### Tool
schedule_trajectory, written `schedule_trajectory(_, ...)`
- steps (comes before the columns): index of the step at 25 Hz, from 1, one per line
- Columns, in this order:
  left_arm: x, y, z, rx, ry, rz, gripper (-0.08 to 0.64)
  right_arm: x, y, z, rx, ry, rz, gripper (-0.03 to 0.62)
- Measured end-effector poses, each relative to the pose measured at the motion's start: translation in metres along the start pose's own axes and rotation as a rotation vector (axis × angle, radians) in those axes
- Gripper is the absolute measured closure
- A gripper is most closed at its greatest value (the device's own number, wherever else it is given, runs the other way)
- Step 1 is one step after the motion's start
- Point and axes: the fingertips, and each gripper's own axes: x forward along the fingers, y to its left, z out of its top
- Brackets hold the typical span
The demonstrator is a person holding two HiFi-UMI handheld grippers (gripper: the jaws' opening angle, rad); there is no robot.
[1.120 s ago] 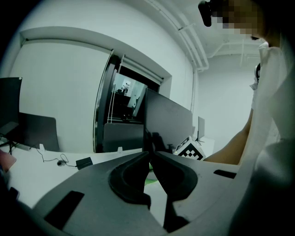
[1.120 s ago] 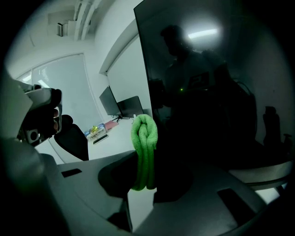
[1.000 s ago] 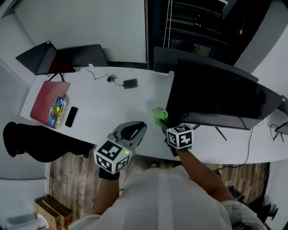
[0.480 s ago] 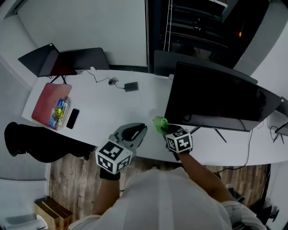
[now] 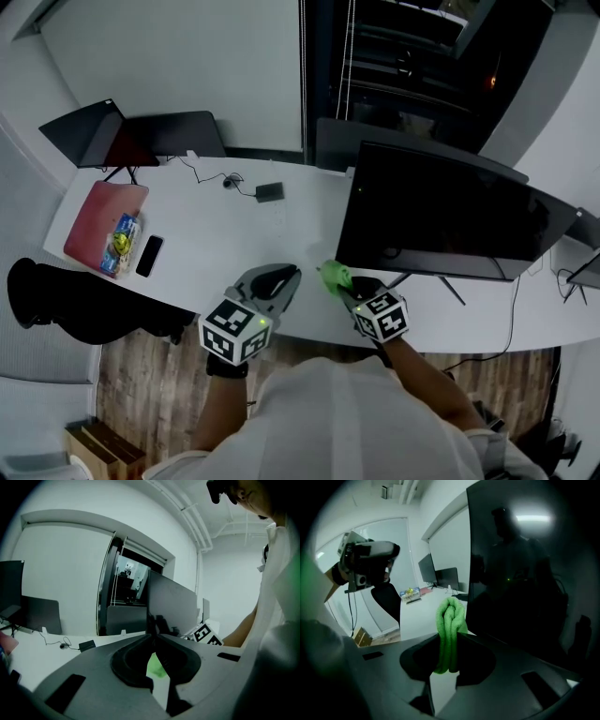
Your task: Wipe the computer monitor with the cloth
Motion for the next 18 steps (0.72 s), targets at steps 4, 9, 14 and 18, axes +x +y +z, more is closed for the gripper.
schedule_trajectory(4, -0.002, 0.008, 0.002, 0.0, -0.01, 0.019, 0.52, -0.028, 0.009, 0.034, -0.037, -0.158, 0.04, 0.522)
schedule_trajectory(9, -0.006, 0.02, 0.008, 0.001, -0.033, 0.05, 0.52, -0.08, -0.008, 0.075, -0.112, -0.316, 0.01, 0.522)
schedule_trajectory(14, -0.004, 0.026, 0.013, 0.005, -0.061, 0.066, 0.52, -0.142, -0.036, 0.102, -0.106, -0.437, -0.089, 0.522)
schedule_trajectory(18, 0.0, 0.029, 0.014, 0.004, -0.075, 0.068, 0.52, -0.185, -0.052, 0.101, -0.049, -0.518, -0.174, 0.522)
